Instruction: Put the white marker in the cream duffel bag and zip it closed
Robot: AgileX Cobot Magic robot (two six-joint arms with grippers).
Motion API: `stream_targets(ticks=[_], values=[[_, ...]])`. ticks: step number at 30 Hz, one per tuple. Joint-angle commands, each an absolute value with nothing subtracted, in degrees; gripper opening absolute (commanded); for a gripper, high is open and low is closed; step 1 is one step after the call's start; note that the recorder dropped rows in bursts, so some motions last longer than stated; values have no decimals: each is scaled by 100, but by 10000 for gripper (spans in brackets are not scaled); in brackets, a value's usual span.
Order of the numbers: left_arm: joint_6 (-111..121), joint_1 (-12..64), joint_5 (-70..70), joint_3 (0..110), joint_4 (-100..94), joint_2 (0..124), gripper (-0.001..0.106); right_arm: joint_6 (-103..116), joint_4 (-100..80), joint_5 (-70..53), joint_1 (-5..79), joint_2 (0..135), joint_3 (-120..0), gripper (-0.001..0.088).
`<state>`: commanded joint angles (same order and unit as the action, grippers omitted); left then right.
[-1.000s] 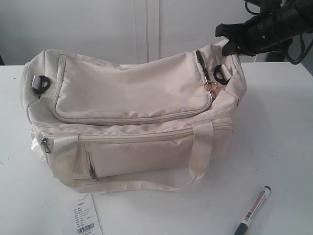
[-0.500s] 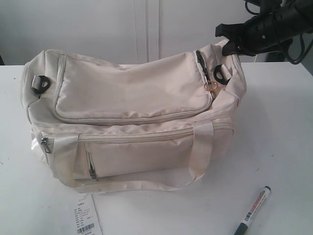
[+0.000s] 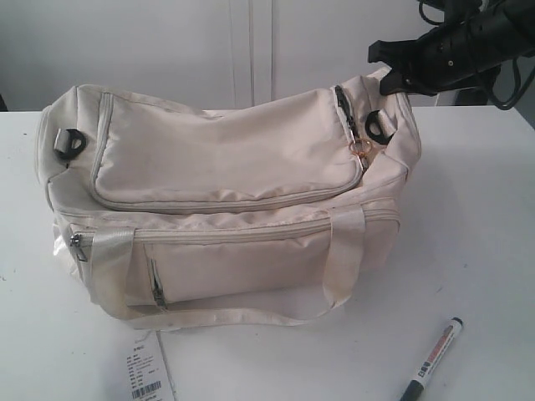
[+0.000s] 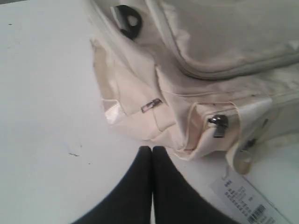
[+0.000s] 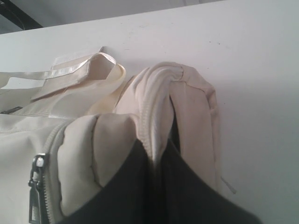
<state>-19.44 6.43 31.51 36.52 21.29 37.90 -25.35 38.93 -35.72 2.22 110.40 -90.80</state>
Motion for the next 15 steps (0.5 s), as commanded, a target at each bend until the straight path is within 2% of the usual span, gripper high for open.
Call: stream_targets(ticks=[6,15], values=[[-3507,643,3615,4034,3594,4356,0,-2535,3893,-3572,222,11040,-9080,0],[-4203,643,3908,4355,4536,4856,0,-2535,3893,-3572,222,11040,-9080,0]])
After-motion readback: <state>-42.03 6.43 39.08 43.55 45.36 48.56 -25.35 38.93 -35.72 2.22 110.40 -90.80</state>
